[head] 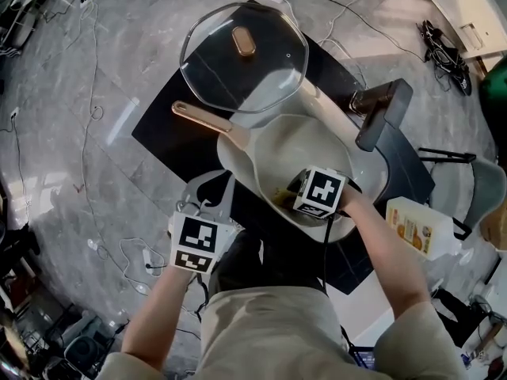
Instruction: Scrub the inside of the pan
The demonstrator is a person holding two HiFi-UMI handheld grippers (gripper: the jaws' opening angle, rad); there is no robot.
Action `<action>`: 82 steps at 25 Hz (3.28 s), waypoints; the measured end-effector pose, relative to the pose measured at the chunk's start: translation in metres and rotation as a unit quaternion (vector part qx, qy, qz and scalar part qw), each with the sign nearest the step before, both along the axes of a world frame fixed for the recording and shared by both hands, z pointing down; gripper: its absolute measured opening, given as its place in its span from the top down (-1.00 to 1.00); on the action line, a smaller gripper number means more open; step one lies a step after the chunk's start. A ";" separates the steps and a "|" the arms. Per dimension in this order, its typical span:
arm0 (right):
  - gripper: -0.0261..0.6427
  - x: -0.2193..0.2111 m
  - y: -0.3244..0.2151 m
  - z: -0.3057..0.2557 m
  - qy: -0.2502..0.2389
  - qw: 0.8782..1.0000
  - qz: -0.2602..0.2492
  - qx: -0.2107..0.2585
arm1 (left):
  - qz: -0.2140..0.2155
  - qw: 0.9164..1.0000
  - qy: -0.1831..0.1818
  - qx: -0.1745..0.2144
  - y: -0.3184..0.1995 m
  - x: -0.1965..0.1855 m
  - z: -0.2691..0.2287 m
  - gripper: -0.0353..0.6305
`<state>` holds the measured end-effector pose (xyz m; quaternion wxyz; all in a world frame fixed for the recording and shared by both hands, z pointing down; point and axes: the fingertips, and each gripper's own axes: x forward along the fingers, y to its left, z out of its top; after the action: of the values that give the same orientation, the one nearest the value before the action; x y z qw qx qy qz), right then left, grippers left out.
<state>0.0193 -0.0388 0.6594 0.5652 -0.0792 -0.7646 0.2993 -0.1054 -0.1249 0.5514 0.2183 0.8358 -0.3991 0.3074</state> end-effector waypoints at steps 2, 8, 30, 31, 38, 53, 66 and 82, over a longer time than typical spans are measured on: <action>0.62 -0.012 -0.014 0.005 -0.012 1.000 0.007 0.024 | 0.000 1.000 0.000 -0.001 0.001 0.000 0.002 0.89; 0.63 -0.029 -0.064 0.027 0.002 0.992 0.042 0.122 | -0.003 1.000 0.003 -0.003 0.005 -0.003 0.005 0.89; 0.62 0.096 -0.077 0.077 0.244 0.954 0.029 0.172 | 0.000 1.000 0.005 -0.020 0.017 -0.007 0.017 0.89; 0.62 0.098 -0.069 0.073 0.248 0.955 0.020 0.159 | 0.000 1.000 0.005 -0.020 0.017 -0.007 0.016 0.89; 0.63 0.088 -0.003 0.030 0.203 0.979 -0.007 0.024 | 0.007 1.000 0.005 -0.019 0.018 -0.004 0.014 0.89; 0.61 -0.009 -0.014 0.009 0.012 0.998 0.028 -0.049 | 0.009 1.000 0.000 -0.024 0.031 -0.002 0.015 0.89; 0.61 0.015 -0.108 0.062 0.027 0.968 0.220 0.114 | 0.004 1.000 -0.009 -0.028 0.030 -0.008 0.020 0.89; 0.61 0.098 -0.030 0.051 0.240 0.964 0.008 0.118 | 0.006 1.000 -0.002 -0.022 0.030 -0.006 0.015 0.89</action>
<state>0.1177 -0.0686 0.7105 0.7350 0.0681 -0.6374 0.2213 -0.1118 -0.0944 0.5660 0.2335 0.8325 -0.3878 0.3194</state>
